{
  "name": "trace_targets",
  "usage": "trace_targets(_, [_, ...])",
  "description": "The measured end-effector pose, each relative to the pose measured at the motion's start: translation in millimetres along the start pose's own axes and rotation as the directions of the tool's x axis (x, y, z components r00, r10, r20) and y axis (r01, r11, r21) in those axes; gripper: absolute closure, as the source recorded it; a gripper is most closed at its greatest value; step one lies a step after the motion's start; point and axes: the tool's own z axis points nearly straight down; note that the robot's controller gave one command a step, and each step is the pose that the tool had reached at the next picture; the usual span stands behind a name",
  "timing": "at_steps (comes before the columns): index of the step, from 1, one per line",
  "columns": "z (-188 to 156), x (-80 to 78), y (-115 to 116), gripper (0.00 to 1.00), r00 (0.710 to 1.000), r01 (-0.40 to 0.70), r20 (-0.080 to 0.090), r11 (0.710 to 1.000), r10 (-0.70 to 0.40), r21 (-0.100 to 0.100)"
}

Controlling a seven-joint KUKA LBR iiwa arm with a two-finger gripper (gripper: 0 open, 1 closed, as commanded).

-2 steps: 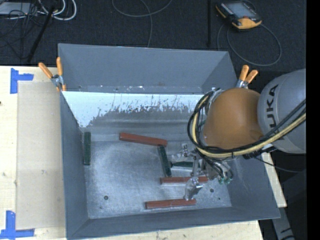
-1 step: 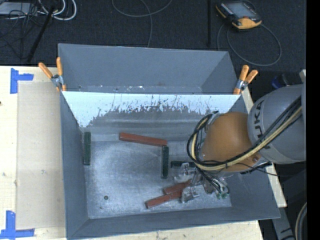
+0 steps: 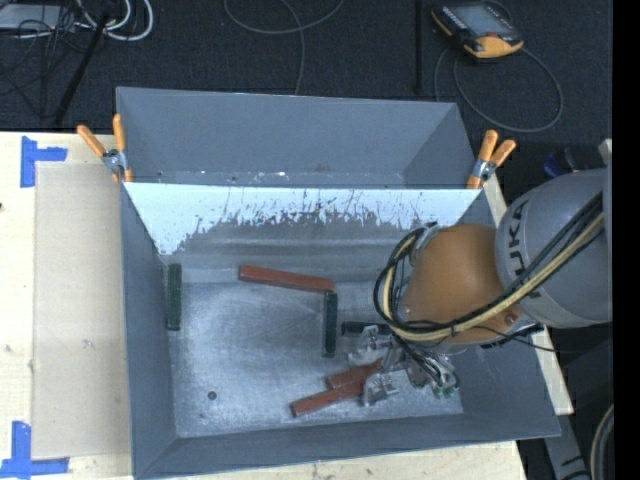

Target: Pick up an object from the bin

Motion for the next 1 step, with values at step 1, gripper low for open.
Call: trace_targets(1, [-154.0, -13.1, -0.9, 1.00, 0.998, 0.064, -0.006, 0.998, -0.064, -0.001])
